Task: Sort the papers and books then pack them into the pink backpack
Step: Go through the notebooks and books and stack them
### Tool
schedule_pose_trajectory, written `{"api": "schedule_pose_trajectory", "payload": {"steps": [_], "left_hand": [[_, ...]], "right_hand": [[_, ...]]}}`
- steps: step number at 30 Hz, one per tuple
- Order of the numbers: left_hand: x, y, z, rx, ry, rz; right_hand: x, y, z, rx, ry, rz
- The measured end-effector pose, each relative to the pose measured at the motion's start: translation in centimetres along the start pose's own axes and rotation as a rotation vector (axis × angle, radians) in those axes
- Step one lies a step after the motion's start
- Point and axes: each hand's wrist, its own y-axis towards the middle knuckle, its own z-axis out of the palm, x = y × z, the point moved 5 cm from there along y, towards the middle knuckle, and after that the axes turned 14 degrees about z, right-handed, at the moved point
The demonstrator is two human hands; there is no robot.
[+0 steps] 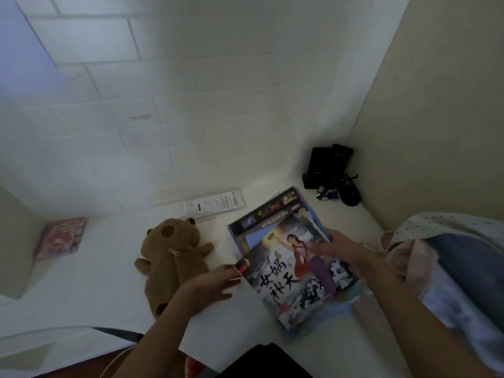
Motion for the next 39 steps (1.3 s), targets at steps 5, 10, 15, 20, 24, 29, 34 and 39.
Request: {"api": "schedule_pose_trajectory", "payload": {"steps": [5,10,15,20,24,29,34,39], "left_hand": [[-5.8,1.5,2.9,0.105,-0.326,0.312],[-8.5,1.9,2.7,0.112,0.048,0.356],[-9.1,2.3,3.1,-0.055,0.182,0.548],[-10.0,2.5,2.3,-0.233,0.436,0.728],[-8.7,3.0,1.2,-0.231,0.621,0.675],[-8.7,3.0,0.6,-0.126,0.494,0.771],[-10.0,2.3,1.1,-0.026,0.488,0.904],[-11.6,3.0,0.0,0.060,0.673,0.935]], "right_hand": [[3.1,-1.1,-1.3,-0.117,0.278,-0.170],[3.6,-0.9,-1.1,-0.235,0.427,-0.205],[2.3,-0.9,0.1,-0.246,0.484,-0.205],[1.8,-0.7,0.4,-0.265,0.356,-0.183],[0.6,-0.2,2.5,-0.159,0.250,-0.176],[1.7,-0.2,3.3,-0.189,0.210,-0.211],[0.9,0.0,3.3,-0.210,0.186,-0.173],[0.8,-0.1,3.1,-0.179,0.170,-0.154]]}}
